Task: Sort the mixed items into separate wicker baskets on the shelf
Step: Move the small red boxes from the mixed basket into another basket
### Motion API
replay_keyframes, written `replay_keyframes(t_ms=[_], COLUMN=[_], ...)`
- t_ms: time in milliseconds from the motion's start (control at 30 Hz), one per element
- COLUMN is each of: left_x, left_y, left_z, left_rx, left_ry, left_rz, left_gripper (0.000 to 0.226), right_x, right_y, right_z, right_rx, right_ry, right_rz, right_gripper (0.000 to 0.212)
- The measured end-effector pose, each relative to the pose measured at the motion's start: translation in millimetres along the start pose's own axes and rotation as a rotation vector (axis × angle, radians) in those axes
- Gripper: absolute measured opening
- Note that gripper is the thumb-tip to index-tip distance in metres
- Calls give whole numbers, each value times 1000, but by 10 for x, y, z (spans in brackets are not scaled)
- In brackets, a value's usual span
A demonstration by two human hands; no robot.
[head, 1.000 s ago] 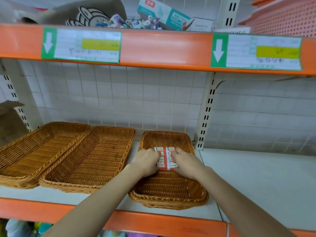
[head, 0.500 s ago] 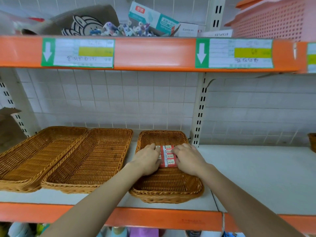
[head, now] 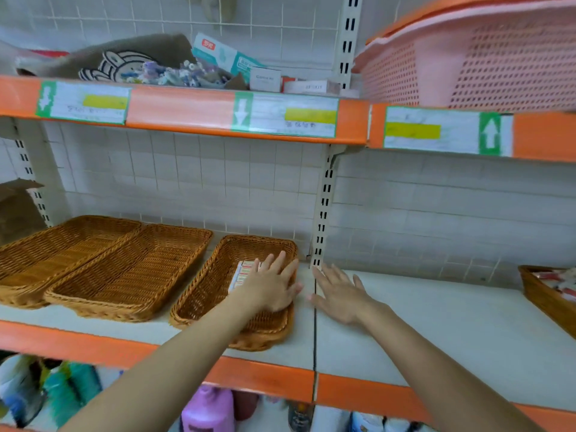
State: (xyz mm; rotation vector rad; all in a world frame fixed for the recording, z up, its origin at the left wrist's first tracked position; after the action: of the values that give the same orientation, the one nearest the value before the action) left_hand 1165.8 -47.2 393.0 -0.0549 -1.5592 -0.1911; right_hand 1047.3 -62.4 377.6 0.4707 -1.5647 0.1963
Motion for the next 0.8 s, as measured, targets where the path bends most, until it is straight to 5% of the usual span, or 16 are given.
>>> replay_keyframes(t_ms=[800], left_x=[-59], left_y=[-460], left_z=[1869], left_rx=[-192], left_ry=[-172], left_rz=[-35], left_gripper=[65], right_x=[-77], right_y=[964], right_z=[1779], right_rx=[-269], right_ry=[2], right_rz=[39], right_gripper=[69])
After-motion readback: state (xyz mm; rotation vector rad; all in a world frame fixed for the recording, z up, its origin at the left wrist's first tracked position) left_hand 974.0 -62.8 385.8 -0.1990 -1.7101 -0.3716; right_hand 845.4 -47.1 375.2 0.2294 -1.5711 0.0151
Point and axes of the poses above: each hand's wrist, its own y-axis away from the middle knuckle, its own x-axis out of the back of the hand, z = x × y, the point moved 9 cm from there along -y, towards the middle knuckle, and after that the axes turned 1 degree about -x, right-handed, at the moved point
